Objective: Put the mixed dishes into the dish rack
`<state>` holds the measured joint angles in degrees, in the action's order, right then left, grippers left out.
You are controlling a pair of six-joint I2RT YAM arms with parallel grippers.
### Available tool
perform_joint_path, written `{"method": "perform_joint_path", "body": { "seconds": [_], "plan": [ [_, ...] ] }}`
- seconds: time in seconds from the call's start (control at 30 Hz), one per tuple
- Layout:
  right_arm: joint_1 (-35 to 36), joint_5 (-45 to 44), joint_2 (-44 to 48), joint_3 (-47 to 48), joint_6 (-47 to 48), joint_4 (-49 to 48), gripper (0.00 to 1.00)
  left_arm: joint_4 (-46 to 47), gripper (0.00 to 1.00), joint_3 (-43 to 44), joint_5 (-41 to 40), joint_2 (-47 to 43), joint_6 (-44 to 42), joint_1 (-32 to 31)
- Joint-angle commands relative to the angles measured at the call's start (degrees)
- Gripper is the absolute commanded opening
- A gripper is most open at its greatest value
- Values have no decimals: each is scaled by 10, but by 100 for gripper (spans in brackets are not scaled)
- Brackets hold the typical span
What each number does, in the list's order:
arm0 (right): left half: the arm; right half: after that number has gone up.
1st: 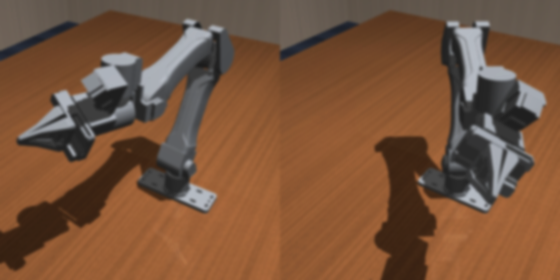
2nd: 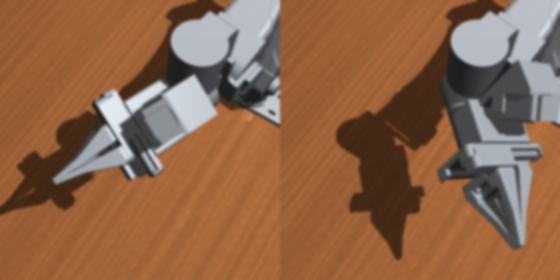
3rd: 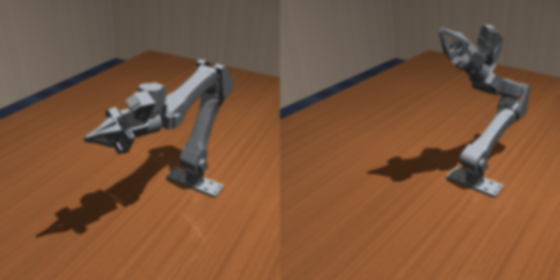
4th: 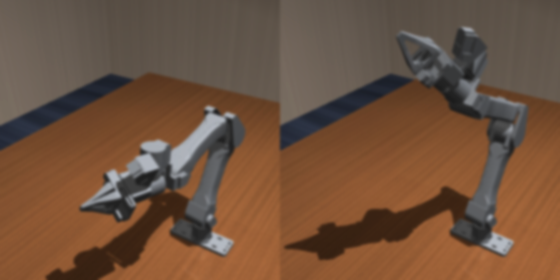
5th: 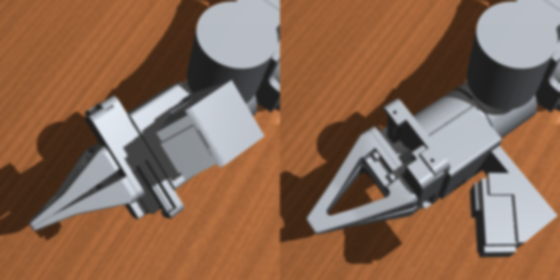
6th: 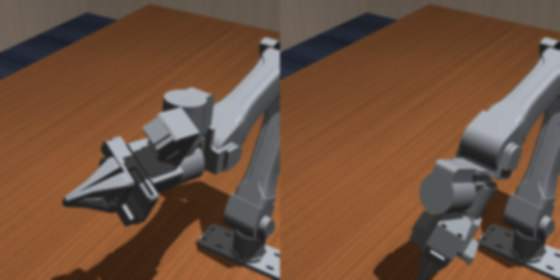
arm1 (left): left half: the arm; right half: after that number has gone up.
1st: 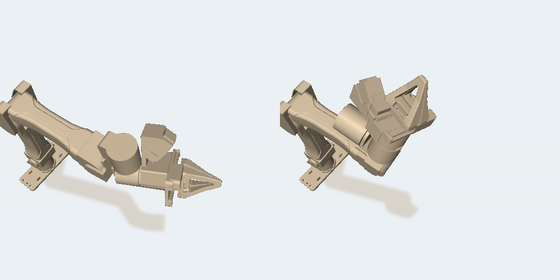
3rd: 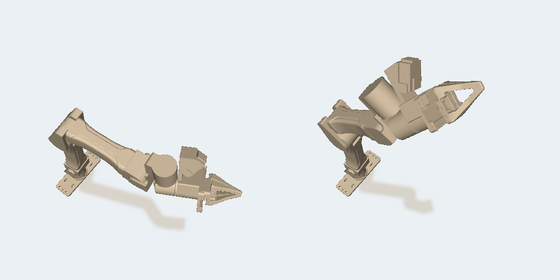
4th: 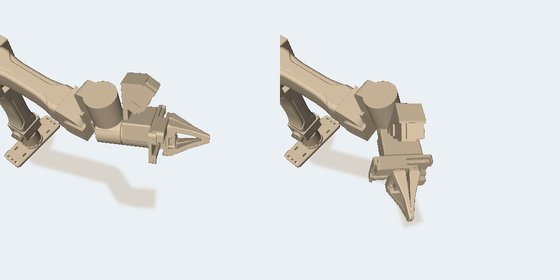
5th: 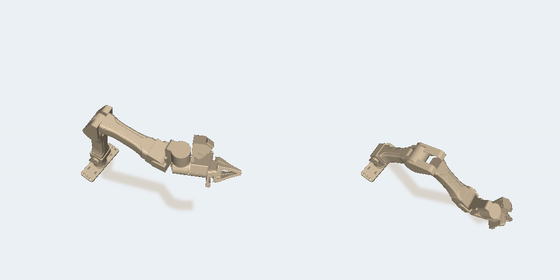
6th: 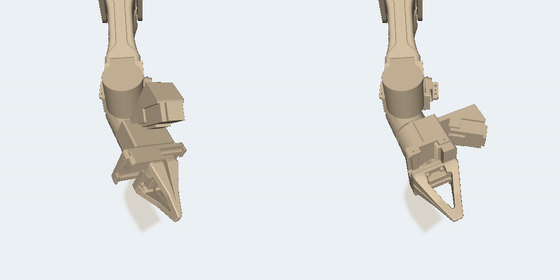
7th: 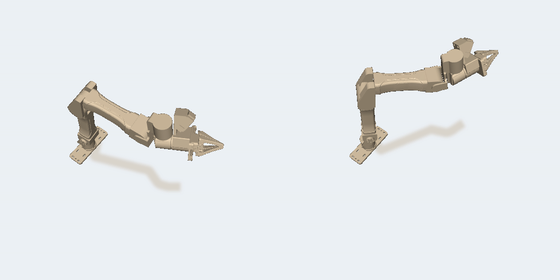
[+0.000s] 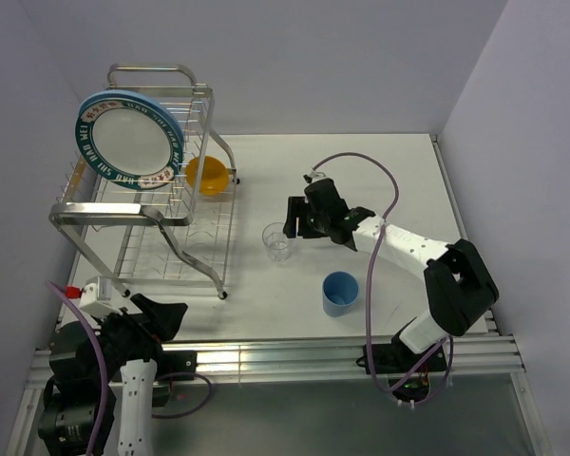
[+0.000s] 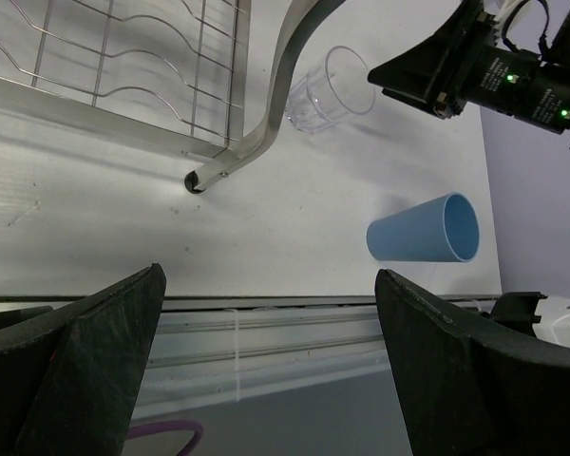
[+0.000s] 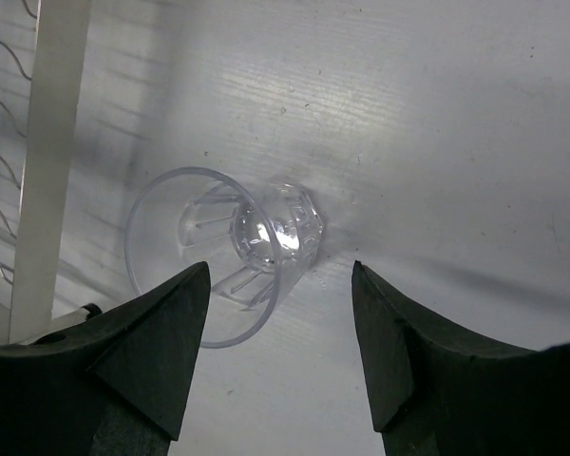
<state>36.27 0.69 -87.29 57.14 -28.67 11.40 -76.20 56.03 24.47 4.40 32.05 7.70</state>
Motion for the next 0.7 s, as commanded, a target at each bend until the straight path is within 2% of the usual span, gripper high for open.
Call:
{"method": "perform_joint_path", "body": {
  "seconds": [0.0, 0.27, 0.5, 0.67],
  "plan": [
    [13, 5, -24, 24, 4, 8, 68, 11, 99, -1, 29, 7, -19, 11],
    [42, -47, -84, 61, 24, 33, 65, 39, 99, 14, 10, 52, -9, 26],
    [42, -59, -99, 87, 32, 60, 64, 16, 99, 118, -133, 76, -12, 48],
    [43, -70, -104, 116, 36, 93, 44, 34, 99, 105, -161, 40, -23, 78]
  ]
}}
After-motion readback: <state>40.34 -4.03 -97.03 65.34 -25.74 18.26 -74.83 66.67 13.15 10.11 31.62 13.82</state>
